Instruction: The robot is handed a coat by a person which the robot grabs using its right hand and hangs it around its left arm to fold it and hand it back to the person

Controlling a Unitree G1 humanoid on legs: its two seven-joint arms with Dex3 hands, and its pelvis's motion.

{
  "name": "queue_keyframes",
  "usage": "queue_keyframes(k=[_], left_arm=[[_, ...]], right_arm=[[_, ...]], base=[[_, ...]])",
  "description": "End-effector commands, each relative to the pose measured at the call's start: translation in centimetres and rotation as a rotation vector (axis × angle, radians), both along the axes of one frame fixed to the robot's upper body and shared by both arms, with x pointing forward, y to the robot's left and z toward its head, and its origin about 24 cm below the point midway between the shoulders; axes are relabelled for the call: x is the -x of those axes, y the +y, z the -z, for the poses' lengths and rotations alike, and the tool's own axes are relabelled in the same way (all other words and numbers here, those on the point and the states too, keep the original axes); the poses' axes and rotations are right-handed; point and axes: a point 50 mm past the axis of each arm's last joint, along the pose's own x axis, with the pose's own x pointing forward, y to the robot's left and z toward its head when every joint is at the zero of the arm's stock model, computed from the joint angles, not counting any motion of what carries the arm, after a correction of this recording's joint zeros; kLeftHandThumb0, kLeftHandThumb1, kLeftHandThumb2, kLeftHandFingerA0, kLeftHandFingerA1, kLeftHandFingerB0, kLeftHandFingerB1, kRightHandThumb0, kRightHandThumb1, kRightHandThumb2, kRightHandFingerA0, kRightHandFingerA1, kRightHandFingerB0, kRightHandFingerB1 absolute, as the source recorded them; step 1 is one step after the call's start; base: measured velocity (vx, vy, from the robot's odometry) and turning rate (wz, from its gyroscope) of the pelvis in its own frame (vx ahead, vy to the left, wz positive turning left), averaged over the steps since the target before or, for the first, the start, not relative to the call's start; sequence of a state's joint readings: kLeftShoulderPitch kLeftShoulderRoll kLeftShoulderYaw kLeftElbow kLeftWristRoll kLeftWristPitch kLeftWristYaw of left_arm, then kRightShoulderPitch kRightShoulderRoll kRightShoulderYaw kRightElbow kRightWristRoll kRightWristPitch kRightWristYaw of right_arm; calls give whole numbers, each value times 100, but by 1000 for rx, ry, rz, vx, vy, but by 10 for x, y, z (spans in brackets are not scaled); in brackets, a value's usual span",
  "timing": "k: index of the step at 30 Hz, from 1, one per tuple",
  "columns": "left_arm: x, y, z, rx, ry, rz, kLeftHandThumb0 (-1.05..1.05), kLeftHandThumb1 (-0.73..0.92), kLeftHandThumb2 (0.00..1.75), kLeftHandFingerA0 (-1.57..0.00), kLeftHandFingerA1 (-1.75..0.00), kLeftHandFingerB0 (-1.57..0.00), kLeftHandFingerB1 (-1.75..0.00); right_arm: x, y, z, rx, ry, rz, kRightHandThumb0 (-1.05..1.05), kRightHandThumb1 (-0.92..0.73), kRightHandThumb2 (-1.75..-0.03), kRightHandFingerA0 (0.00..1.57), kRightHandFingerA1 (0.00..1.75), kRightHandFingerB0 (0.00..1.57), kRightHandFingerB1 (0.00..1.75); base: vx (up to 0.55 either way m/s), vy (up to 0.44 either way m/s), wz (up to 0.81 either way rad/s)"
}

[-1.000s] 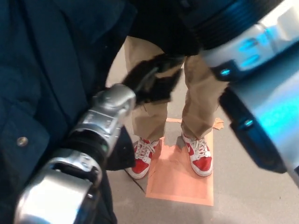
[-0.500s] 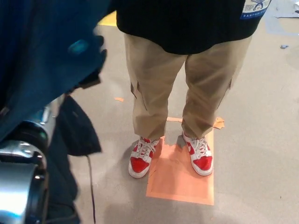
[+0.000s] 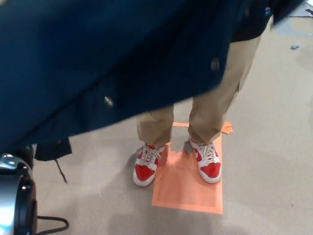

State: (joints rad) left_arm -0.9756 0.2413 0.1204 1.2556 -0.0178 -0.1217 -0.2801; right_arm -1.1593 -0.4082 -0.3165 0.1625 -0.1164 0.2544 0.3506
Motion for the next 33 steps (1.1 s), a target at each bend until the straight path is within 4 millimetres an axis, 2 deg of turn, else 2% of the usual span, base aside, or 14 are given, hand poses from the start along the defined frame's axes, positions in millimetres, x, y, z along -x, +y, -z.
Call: queue_keyframes(k=[1,10,11,13,14,16,17,18,19,20,24,26,31,33], left_arm=[[2,24,-18,-32,-82,-27,-81,73,103,-3,-25,-11,-28],[-5,14,-35,2,-122,10,-79,70,102,-4,-28,-9,-29],[-6,12,-38,12,-126,16,-77,79,70,-8,-23,-12,-23],[-7,8,-41,22,-141,26,-78,67,101,0,-31,-14,-36],[-8,6,-42,12,-147,31,-73,84,67,-10,-25,-11,-25],[-9,3,-44,37,-155,38,-71,82,66,-12,-27,-11,-26],[-9,2,-45,40,-157,41,-72,64,99,-5,-39,-5,-39],[-10,1,-45,40,-158,44,-72,82,66,-11,-26,-12,-26],[-10,1,-46,39,-158,47,-72,82,66,-11,-26,-12,-26],[-10,2,-48,53,-159,50,-73,64,99,-1,-35,-7,-38],[-10,4,-52,42,-167,57,-73,64,100,-1,-34,-6,-35],[-9,7,-56,31,-178,63,-81,67,98,-6,-28,-9,-28],[-9,11,-62,48,-196,68,-73,64,100,-1,-33,-6,-37],[-9,10,-63,35,-193,78,-76,72,71,-9,-24,-10,-26]], right_arm=[[13,-20,132,6,390,-60,-29,-87,-66,116,63,109,71],[48,65,281,299,789,-338,-28,-90,-66,95,57,100,69],[56,81,303,338,858,-374,-27,-90,-67,97,55,97,67],[67,100,325,431,928,-412,-31,-91,-67,90,54,98,67],[72,109,335,469,935,-473,-55,-90,-67,90,59,96,80],[83,123,357,573,1031,-571,-56,-85,-65,77,51,82,59],[87,126,364,634,1083,-616,-60,-84,-65,57,45,60,46],[88,127,368,703,1127,-646,-63,-82,-65,27,36,30,34],[90,128,371,774,1165,-663,-63,-82,-65,27,36,30,34],[91,125,383,880,1213,-696,-87,-60,-92,0,13,1,9],[83,107,388,896,1298,-668,-89,-58,-90,0,10,0,0],[76,85,384,838,1330,-620,-80,-64,-60,0,0,0,0],[70,26,368,676,1439,-588,-79,-53,-81,0,0,0,0],[74,6,365,626,1453,-566,-104,-64,-97,0,14,0,1]], base=[[0,0,0],[0,0,0],[0,0,0],[0,0,0],[0,0,0],[0,0,0],[0,0,0],[0,0,0],[0,0,0],[0,0,0],[0,0,0],[0,0,0],[0,0,0],[0,0,0]])
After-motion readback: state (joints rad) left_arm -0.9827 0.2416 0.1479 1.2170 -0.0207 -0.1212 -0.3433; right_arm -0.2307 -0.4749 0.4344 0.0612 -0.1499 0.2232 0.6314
